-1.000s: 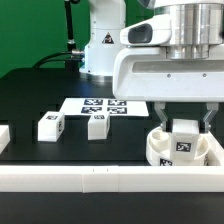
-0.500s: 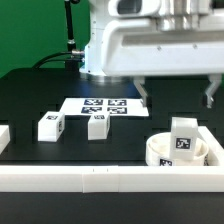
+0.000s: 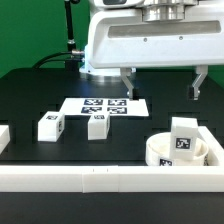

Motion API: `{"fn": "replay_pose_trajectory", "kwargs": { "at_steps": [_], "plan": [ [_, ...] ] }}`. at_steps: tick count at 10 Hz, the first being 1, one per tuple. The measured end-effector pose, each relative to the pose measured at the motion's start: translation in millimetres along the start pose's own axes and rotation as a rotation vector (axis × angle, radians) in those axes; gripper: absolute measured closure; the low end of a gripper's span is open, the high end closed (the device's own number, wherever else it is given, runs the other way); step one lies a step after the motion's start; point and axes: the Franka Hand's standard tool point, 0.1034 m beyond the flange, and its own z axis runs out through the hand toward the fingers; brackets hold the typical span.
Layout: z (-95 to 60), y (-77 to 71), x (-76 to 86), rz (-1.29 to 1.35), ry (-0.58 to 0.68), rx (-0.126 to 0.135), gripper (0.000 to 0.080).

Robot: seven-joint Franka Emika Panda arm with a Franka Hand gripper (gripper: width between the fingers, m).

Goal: Assemble stool

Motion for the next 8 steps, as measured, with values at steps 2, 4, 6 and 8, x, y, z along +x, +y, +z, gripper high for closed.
{"fn": "replay_pose_trajectory", "kwargs": {
  "at_steps": [2,4,6,8],
  "plan": [
    [5.9,20.7,-3.5,-0.021,-0.001,0.0,0.0151],
    [15.7,61.3,-12.6,-0.021,-0.01,-0.004,0.0151],
    [18.1,65.5,-14.5,-0.025,0.0,-0.006,0.0151],
    [18.3,65.2,-18.1,-0.026,-0.038,-0.004,0.0151]
  ]
}}
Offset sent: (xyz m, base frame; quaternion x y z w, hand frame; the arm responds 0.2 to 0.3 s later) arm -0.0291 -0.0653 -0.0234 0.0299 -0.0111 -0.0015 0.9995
